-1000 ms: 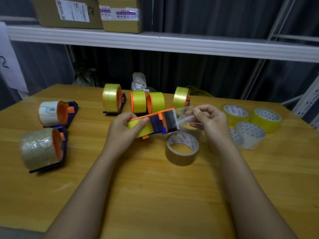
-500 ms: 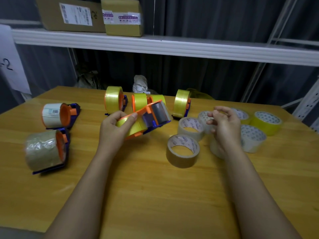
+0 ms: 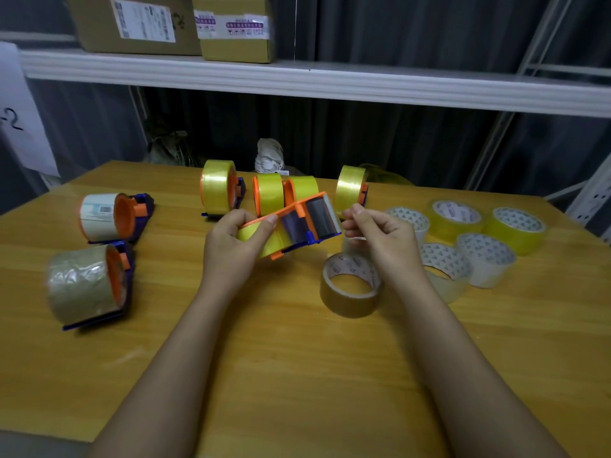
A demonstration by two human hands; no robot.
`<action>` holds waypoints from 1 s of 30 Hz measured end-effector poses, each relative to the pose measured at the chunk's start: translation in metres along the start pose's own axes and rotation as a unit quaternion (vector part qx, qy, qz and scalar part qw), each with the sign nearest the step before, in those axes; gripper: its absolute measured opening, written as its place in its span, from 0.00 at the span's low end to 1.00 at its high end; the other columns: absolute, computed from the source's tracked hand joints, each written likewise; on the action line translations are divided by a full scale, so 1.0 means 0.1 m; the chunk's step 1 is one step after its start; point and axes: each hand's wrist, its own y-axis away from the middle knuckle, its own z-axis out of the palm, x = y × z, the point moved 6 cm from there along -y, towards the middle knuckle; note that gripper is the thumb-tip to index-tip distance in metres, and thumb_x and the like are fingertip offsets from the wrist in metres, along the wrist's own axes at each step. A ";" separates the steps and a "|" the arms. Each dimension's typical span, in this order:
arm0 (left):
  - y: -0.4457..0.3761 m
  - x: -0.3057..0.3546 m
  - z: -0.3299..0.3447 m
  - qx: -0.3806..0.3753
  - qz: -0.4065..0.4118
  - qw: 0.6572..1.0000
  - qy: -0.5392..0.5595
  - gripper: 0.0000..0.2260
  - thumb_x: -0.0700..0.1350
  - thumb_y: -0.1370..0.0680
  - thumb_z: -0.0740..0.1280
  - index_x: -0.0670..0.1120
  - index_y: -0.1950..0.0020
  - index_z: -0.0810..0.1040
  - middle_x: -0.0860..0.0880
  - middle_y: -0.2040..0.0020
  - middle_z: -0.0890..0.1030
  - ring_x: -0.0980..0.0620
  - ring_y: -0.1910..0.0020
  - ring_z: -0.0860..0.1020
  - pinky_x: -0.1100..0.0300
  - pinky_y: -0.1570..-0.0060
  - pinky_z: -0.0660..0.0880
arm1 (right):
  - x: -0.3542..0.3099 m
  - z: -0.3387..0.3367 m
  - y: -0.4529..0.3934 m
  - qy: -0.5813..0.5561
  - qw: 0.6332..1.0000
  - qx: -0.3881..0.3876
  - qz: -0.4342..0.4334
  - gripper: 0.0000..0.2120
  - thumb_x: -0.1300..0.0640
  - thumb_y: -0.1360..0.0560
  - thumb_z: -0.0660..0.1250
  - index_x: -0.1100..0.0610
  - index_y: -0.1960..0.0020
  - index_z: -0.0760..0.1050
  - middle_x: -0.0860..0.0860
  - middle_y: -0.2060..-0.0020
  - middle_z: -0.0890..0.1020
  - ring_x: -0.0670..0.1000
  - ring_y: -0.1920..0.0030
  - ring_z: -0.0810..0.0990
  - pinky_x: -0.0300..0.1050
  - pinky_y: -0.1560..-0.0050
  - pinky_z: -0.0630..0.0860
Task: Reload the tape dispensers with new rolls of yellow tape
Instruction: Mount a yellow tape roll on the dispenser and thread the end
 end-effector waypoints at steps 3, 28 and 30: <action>0.02 -0.01 0.01 -0.003 0.003 1.000 0.005 0.14 0.52 0.24 0.68 0.42 0.60 0.75 0.42 0.59 0.77 0.44 0.58 0.77 0.42 0.60 0.75 | 0.03 0.04 0.02 0.007 1.000 -0.014 0.014 0.07 0.54 0.22 0.65 0.53 0.51 0.81 0.46 0.60 0.83 0.40 0.60 0.80 0.35 0.58 0.79; 0.01 -0.02 0.07 -0.019 0.036 0.999 -0.027 0.11 0.53 0.24 0.67 0.50 0.64 0.72 0.48 0.63 0.75 0.52 0.62 0.74 0.52 0.64 0.71 | -0.01 -0.05 0.00 0.066 0.997 0.044 -0.026 0.03 0.53 0.24 0.68 0.47 0.53 0.80 0.45 0.52 0.81 0.39 0.51 0.78 0.31 0.53 0.74; 0.01 -0.02 0.07 -0.019 0.038 0.999 -0.030 0.11 0.52 0.24 0.67 0.50 0.64 0.72 0.48 0.63 0.75 0.52 0.62 0.74 0.53 0.64 0.71 | -0.03 -0.07 0.00 0.075 0.995 0.054 -0.044 0.03 0.54 0.24 0.69 0.46 0.56 0.79 0.47 0.50 0.80 0.41 0.47 0.76 0.34 0.48 0.73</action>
